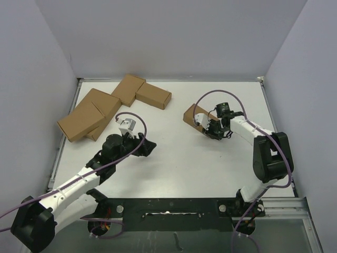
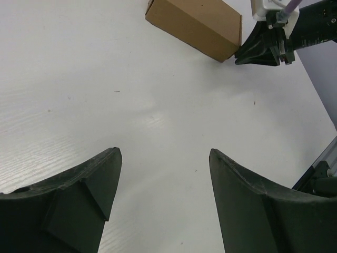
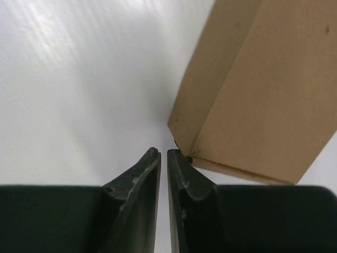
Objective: Fold the paper box
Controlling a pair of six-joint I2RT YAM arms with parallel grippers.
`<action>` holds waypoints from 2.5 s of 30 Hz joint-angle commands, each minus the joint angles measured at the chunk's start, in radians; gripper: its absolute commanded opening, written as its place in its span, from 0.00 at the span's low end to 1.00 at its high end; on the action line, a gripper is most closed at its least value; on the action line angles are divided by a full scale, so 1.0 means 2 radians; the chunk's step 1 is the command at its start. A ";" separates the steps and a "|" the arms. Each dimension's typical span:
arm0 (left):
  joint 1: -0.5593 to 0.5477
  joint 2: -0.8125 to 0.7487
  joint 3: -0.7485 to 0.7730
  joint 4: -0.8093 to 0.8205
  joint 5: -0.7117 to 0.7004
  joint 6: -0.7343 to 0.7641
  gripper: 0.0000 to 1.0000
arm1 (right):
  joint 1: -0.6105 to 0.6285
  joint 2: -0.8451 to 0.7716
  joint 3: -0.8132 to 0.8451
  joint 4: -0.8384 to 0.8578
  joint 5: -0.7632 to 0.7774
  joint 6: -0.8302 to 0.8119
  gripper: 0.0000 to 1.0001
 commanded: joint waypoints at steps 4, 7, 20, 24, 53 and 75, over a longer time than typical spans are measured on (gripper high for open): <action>0.002 0.009 0.001 0.046 0.019 -0.014 0.66 | -0.029 0.007 0.010 0.089 0.090 0.063 0.17; 0.002 0.019 0.006 0.049 0.030 -0.015 0.67 | -0.038 0.003 0.007 0.104 0.090 0.071 0.19; 0.116 0.147 0.148 0.055 0.206 -0.073 0.77 | -0.122 -0.208 0.025 0.057 -0.172 0.096 0.67; 0.139 0.155 0.241 -0.021 0.198 -0.051 0.86 | -0.153 -0.235 0.103 -0.014 -0.232 0.115 0.98; 0.148 0.123 0.523 -0.242 0.179 0.052 0.98 | -0.211 -0.252 0.352 -0.086 -0.159 0.500 0.98; 0.171 0.131 0.498 -0.243 0.202 0.047 0.98 | -0.237 -0.248 0.348 -0.085 -0.195 0.505 0.98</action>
